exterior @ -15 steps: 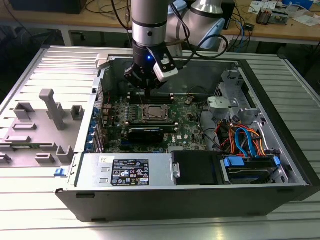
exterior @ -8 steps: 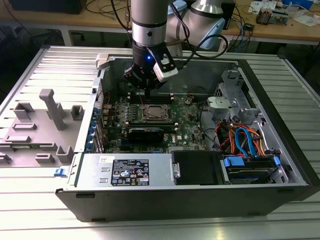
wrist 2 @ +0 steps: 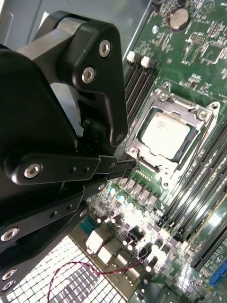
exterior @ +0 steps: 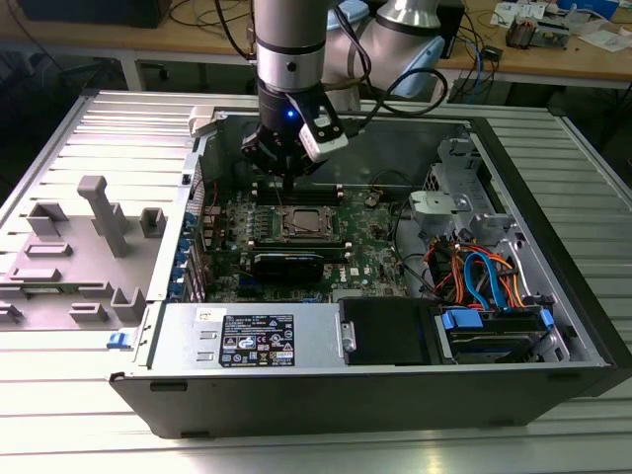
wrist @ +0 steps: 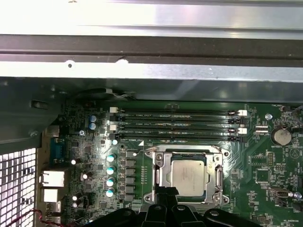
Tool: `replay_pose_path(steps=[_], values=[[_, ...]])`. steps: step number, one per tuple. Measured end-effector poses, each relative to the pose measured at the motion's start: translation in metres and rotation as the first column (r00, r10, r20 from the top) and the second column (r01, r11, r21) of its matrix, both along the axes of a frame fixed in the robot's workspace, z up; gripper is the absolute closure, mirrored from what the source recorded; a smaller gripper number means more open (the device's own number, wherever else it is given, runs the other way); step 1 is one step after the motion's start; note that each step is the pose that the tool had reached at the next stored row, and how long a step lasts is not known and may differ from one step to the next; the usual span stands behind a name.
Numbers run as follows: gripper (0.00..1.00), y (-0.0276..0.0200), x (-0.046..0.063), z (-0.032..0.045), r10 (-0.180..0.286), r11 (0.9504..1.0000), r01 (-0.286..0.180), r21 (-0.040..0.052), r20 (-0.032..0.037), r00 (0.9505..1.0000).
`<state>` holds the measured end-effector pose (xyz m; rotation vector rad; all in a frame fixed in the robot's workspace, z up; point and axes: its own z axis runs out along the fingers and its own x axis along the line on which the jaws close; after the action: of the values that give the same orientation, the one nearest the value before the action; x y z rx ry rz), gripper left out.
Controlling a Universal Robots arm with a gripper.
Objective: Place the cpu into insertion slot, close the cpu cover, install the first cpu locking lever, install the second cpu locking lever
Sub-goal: 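Install the first cpu locking lever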
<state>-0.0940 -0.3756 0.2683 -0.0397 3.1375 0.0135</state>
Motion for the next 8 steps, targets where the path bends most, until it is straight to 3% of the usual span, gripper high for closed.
replay_pose_path(steps=[3,8], values=[[0.89,0.0,-0.0064,-0.0001,0.0,1.0,0.0,0.0003,0.0001,1.0],[0.89,-0.0001,-0.0078,-0.0001,0.001,1.0,-0.001,0.0003,0.0001,1.0]])
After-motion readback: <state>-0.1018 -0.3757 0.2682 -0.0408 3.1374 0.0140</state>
